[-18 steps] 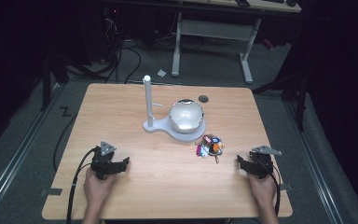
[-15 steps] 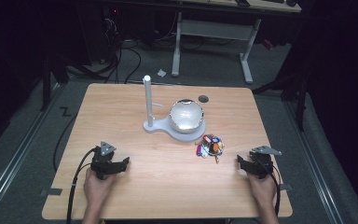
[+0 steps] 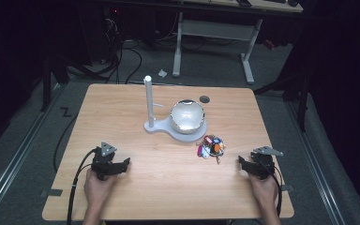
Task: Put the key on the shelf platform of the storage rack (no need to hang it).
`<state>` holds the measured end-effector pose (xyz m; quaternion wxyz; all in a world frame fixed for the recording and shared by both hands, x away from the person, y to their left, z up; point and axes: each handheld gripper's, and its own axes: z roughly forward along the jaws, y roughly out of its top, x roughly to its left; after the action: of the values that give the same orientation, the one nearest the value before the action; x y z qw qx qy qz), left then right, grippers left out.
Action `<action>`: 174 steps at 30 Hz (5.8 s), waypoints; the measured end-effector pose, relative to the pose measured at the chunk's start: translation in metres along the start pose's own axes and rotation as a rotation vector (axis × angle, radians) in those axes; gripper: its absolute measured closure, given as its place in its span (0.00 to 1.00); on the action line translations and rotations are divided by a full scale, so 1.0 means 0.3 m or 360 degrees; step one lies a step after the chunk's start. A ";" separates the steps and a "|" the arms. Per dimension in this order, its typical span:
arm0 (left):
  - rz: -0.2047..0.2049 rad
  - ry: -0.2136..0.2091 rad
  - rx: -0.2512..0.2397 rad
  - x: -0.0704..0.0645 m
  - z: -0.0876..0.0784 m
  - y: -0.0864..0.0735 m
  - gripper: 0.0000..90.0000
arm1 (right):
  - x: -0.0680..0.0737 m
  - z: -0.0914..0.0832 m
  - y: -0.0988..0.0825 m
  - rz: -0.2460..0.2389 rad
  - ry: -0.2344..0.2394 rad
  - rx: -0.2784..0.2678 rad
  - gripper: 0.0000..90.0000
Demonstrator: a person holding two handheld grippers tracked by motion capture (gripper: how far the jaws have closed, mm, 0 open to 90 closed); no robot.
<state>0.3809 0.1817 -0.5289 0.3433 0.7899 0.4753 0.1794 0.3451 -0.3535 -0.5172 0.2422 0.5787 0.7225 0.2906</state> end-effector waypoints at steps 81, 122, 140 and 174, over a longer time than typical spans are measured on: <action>0.0000 -0.0001 0.0000 0.000 0.000 0.000 0.25 | 0.232 0.010 0.150 -0.0250 0.0380 -0.0050 0.71; 0.0003 -0.0006 0.0002 0.000 0.000 0.000 0.24 | 0.331 0.182 0.232 -0.0323 0.0407 0.0109 0.85; 0.0003 -0.0005 0.0002 0.000 0.000 0.000 0.24 | 0.358 0.170 0.222 -0.0496 0.0318 0.0059 0.97; 0.0003 -0.0004 0.0001 0.000 0.000 0.000 0.24 | 0.295 -0.005 0.333 -0.0471 0.0416 -0.0208 0.98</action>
<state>0.3809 0.1817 -0.5289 0.3434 0.7907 0.4743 0.1785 0.3948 -0.2511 -0.4475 0.2235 0.4066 0.8046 0.3705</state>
